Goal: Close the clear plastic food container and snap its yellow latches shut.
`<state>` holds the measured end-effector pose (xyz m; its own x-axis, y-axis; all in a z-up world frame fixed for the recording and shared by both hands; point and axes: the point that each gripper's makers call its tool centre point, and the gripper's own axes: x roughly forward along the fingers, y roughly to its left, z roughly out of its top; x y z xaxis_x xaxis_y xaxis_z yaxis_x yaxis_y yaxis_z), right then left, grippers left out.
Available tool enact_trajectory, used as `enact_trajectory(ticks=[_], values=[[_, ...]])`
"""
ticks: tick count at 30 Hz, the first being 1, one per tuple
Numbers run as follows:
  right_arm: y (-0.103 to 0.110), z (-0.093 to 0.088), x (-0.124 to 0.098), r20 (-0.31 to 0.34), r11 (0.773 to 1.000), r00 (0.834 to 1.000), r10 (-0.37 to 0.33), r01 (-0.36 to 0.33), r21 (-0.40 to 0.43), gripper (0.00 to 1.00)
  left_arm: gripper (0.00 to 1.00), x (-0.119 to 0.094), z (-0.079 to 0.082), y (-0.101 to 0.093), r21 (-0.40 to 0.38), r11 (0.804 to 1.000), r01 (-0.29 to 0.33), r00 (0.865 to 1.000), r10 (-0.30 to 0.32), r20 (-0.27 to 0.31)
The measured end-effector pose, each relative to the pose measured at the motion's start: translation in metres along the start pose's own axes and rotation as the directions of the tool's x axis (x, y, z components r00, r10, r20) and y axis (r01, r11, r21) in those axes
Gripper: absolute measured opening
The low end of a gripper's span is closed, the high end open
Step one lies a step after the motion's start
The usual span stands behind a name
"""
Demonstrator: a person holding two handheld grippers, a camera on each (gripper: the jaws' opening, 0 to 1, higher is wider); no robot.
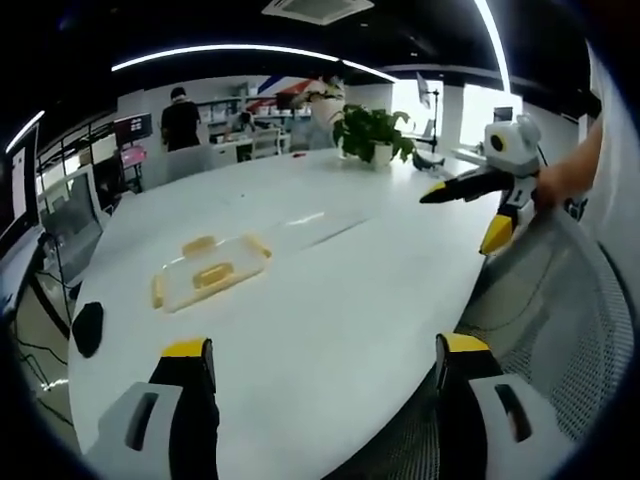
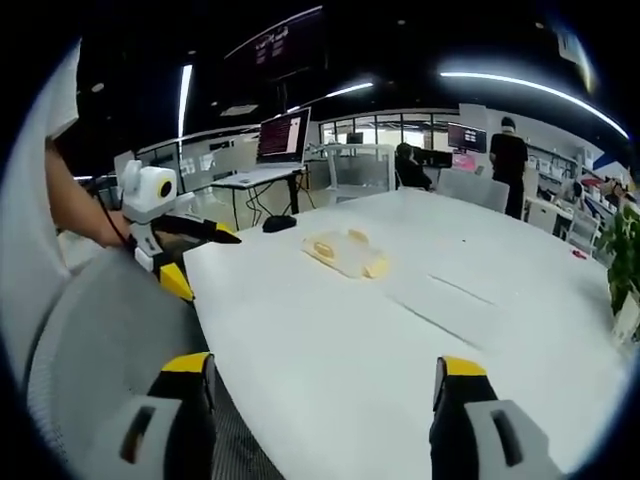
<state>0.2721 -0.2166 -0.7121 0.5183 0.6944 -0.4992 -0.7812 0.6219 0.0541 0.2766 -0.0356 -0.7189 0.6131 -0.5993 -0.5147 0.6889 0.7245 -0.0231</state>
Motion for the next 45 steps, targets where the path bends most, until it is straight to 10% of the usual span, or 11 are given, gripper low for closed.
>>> enact_trajectory(ticks=[45], values=[[-0.015,0.025,0.065,-0.095,0.984,0.987,0.127,-0.137,-0.112,0.87,0.87,0.035,0.012,0.047,0.102,0.989,0.105,0.993,-0.100,-0.054]])
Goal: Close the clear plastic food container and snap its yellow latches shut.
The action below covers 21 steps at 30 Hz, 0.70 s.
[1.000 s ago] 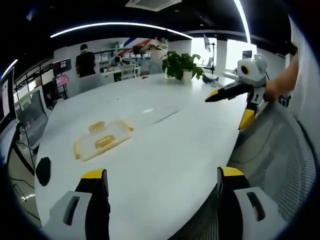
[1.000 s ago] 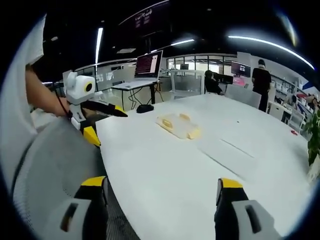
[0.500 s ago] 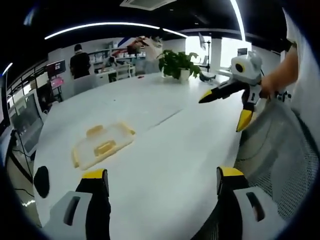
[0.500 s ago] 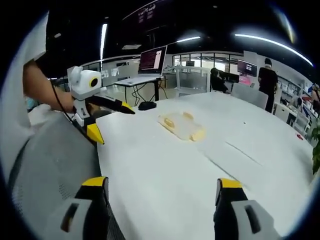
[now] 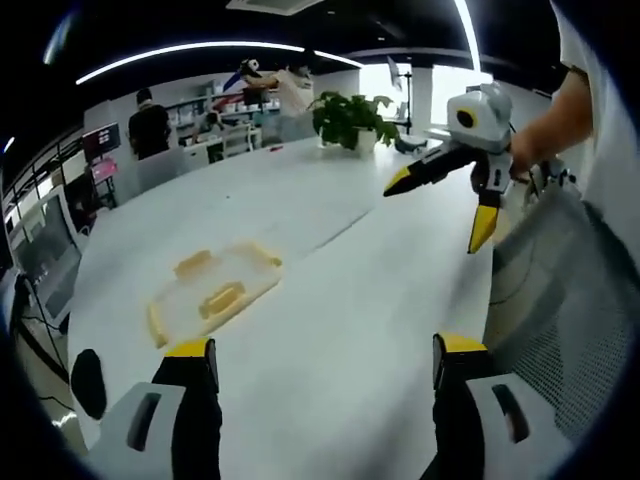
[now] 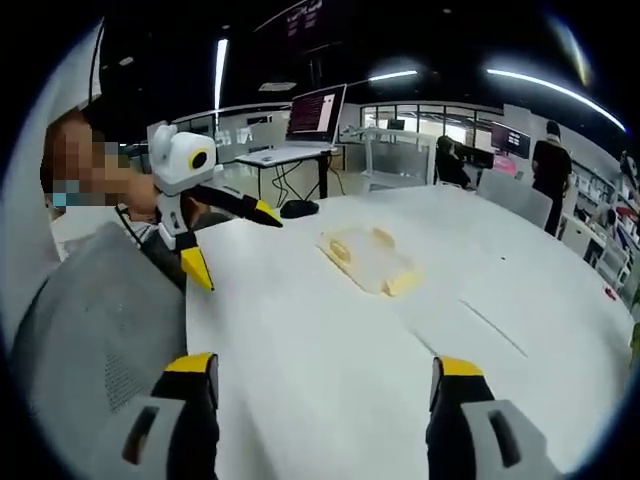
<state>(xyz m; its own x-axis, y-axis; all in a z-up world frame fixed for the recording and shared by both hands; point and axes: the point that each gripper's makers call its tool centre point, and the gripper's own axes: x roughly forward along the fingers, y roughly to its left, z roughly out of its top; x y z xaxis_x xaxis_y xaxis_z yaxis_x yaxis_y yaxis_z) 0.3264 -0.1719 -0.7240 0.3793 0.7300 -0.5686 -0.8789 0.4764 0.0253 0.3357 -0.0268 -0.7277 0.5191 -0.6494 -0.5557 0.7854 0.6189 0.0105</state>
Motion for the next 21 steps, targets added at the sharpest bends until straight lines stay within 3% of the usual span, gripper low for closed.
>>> enact_trajectory(ticks=[21], values=[[-0.031,0.013,0.032,-0.047,0.998,0.998,0.039,-0.042,-0.050,0.86,0.86,0.010,-0.005,0.050,0.063,0.998,0.009,0.999,-0.006,-0.041]])
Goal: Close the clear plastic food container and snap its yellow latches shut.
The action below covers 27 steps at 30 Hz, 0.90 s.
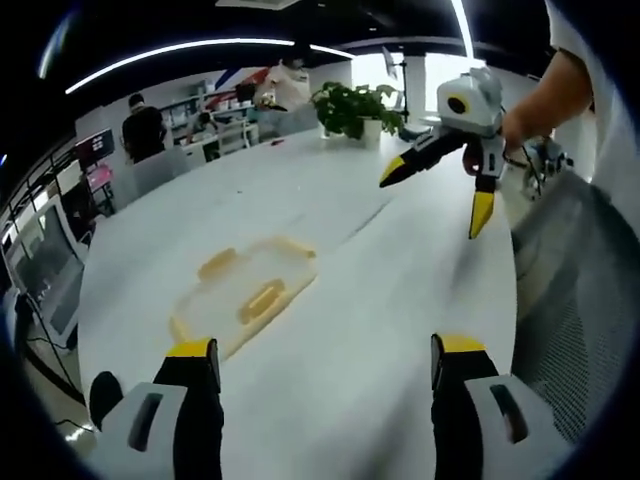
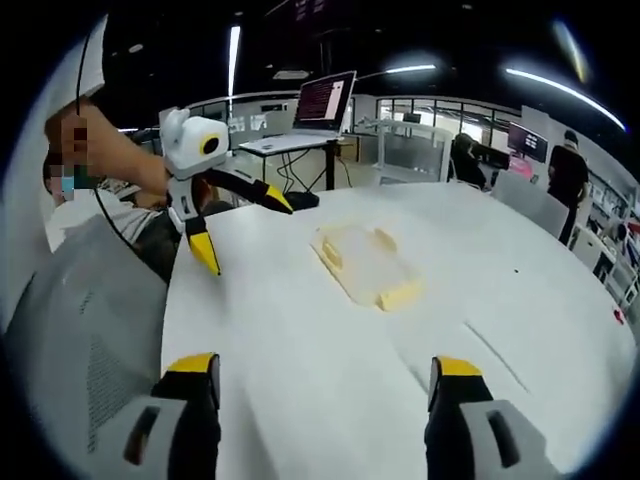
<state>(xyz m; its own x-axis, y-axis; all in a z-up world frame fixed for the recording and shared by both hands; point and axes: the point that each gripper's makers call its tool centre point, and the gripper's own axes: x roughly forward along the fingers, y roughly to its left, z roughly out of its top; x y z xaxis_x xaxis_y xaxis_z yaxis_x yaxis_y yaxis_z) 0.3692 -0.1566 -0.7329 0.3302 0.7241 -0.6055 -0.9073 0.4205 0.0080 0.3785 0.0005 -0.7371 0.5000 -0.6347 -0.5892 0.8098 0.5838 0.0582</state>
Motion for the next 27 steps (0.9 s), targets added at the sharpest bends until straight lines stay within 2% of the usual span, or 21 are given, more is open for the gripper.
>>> enact_trajectory(ticks=[11,27], values=[[-0.020,0.006,0.010,-0.034,0.999,0.999,0.018,-0.020,-0.050,0.85,0.84,0.004,-0.005,0.025,0.044,0.999,0.017,0.999,-0.015,-0.035],[-0.038,0.016,0.031,-0.078,0.989,0.995,0.067,-0.077,-0.126,0.85,0.81,0.009,-0.013,0.059,0.111,0.993,0.048,0.996,-0.039,-0.081]])
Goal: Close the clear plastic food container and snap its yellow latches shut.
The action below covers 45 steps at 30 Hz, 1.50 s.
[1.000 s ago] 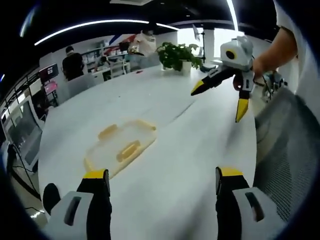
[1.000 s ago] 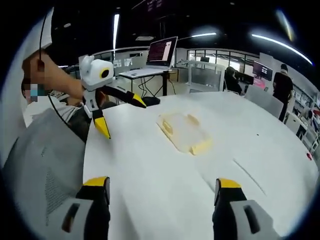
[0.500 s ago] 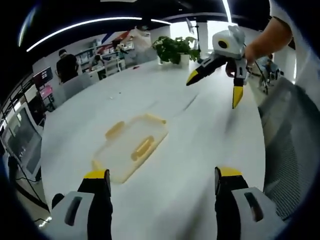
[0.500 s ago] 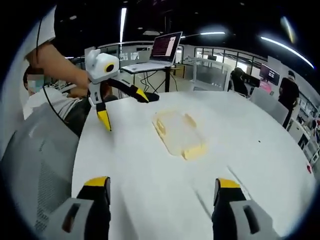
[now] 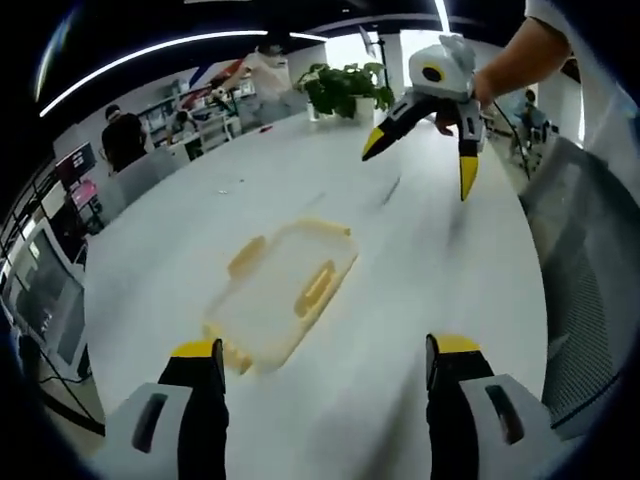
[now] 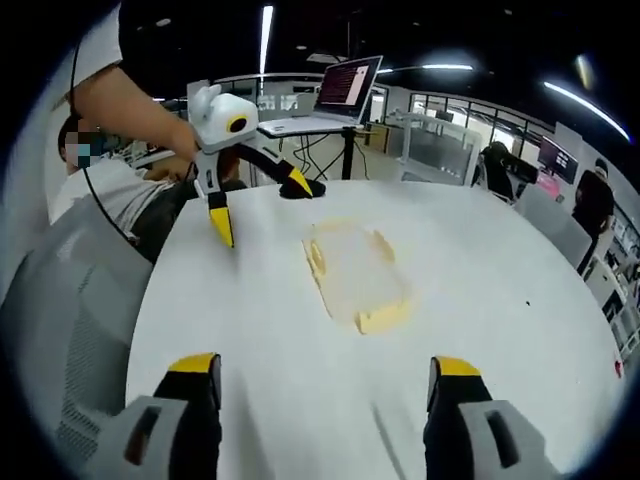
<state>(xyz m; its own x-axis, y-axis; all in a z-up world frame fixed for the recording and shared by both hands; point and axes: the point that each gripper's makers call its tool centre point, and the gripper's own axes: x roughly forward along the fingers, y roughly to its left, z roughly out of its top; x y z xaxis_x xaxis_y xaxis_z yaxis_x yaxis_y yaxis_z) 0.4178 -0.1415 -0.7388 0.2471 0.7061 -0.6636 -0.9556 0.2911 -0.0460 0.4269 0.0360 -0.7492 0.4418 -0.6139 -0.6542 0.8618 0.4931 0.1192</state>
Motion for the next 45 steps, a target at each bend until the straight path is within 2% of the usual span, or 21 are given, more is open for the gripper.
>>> enact_trajectory(ticks=[8,15,19,26,29,31,35,45], values=[[-0.011,0.003,0.010,-0.017,0.999,1.000,0.022,-0.023,-0.030,0.85,0.80,0.004,-0.011,0.015,0.057,0.998,0.028,0.999,-0.025,-0.048],[-0.020,0.002,0.014,-0.037,0.998,0.999,0.035,-0.037,-0.053,0.84,0.79,0.005,-0.011,0.031,0.070,0.997,0.027,0.998,-0.023,-0.051],[-0.025,0.003,0.018,-0.052,0.997,0.998,0.040,-0.044,-0.071,0.83,0.78,0.008,-0.015,0.037,0.112,0.993,0.041,0.996,-0.032,-0.079],[-0.034,0.013,0.027,-0.068,0.992,0.996,0.065,-0.072,-0.104,0.81,0.77,0.013,-0.015,0.052,0.165,0.984,0.067,0.993,-0.050,-0.107],[-0.037,0.016,0.032,-0.071,0.991,0.995,0.074,-0.082,-0.110,0.82,0.77,0.015,-0.016,0.057,0.165,0.983,0.078,0.992,-0.060,-0.112],[-0.037,0.015,0.036,-0.084,0.989,0.993,0.084,-0.094,-0.118,0.82,0.77,0.016,-0.018,0.059,0.195,0.977,0.092,0.989,-0.066,-0.134],[-0.036,0.011,0.042,-0.125,0.980,0.986,0.106,-0.125,-0.156,0.81,0.77,0.019,-0.021,0.062,0.206,0.971,0.120,0.983,-0.088,-0.159],[-0.037,0.011,0.057,-0.162,0.970,0.976,0.148,-0.175,-0.168,0.81,0.76,0.024,-0.025,0.064,0.251,0.951,0.179,0.970,-0.129,-0.204]])
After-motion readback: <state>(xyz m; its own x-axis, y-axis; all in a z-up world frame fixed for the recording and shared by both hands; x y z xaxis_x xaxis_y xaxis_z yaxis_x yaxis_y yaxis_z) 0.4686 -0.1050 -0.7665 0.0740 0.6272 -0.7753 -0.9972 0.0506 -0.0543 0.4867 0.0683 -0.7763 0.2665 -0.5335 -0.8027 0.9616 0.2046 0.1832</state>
